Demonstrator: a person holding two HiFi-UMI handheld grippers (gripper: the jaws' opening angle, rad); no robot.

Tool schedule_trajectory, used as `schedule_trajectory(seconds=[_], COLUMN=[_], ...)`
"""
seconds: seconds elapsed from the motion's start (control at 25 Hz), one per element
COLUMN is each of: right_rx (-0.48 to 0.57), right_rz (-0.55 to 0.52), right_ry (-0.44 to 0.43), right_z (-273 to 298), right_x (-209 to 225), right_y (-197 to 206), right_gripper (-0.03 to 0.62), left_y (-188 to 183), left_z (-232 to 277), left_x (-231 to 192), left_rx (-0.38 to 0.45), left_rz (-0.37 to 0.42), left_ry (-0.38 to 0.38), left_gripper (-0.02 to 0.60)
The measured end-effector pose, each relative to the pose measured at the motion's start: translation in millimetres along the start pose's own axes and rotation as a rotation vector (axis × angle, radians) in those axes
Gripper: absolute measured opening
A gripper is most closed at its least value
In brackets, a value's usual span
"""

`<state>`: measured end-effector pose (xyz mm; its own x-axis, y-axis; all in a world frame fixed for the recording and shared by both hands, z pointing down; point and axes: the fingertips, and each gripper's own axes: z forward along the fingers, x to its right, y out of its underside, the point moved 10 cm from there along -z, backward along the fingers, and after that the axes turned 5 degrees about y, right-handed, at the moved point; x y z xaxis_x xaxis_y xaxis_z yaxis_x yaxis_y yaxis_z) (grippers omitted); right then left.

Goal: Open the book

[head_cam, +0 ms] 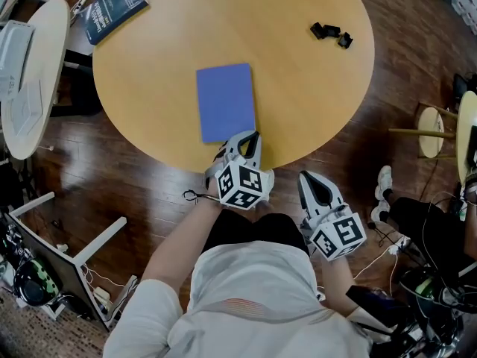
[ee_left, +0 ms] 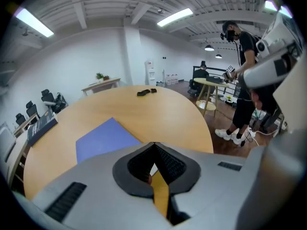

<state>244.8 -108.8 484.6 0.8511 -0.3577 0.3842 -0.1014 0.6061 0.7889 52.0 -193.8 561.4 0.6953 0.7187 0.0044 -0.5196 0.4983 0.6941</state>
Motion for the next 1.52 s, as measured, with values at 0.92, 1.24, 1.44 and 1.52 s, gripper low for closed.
schedule_trajectory(seconds=[0.92,1.24,1.44,1.52], right_rx=[0.030,0.029,0.012,0.010], right_rz=[-0.051,-0.051,-0.053,-0.052], right_ry=[-0.084,-0.073,-0.065,-0.066], right_z=[39,51,55,55], right_x=[-60,-75,-86,-88], right_y=[-20,-22,-20,-18], right_gripper=[0.003,0.002,0.002,0.002], left_y=[53,111,139,149], left_z=[-176,-179,-165,-160], left_x=[-100,-142,-158,-160], left_rx=[0.248,0.182,0.113,0.082], left_rz=[-0.448,-0.562,-0.580,-0.594], left_ry=[-0.336,-0.389,-0.369,-0.360], left_gripper=[0.011,0.011,0.012,0.017])
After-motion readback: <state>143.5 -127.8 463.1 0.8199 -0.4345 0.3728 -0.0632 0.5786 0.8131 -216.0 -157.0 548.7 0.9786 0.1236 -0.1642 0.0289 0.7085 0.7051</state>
